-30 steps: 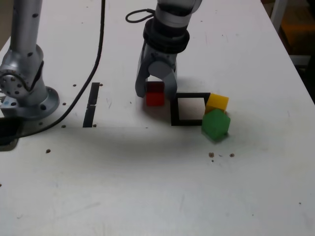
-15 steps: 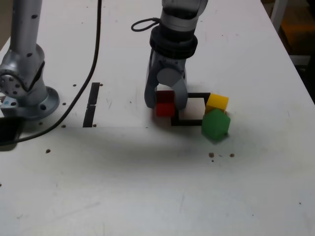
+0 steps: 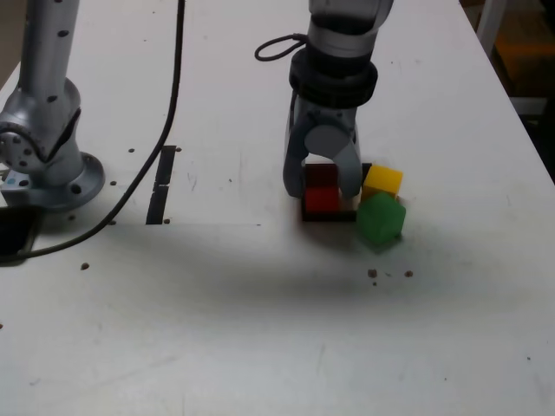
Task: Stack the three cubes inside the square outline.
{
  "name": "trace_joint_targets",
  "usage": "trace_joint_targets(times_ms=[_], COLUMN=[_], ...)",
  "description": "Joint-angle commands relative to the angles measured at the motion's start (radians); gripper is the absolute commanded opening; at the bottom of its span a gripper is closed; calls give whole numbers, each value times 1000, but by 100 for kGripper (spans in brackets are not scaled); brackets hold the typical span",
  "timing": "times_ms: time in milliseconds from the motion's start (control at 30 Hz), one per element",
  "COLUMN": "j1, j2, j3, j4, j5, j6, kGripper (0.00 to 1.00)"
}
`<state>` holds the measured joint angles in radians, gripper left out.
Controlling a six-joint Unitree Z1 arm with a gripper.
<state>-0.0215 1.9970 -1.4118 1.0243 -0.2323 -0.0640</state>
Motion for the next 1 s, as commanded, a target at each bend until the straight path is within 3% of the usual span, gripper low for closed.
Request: trace_joint_targets(times_ms=[0,367,967], j1=[-1,-1,-1], j2=[3,23,55], j3=[-17,-78,-68], j4=[9,44,40], j5=[12,67,73], j6=[-8,-31,-40], kGripper=[24,24,25])
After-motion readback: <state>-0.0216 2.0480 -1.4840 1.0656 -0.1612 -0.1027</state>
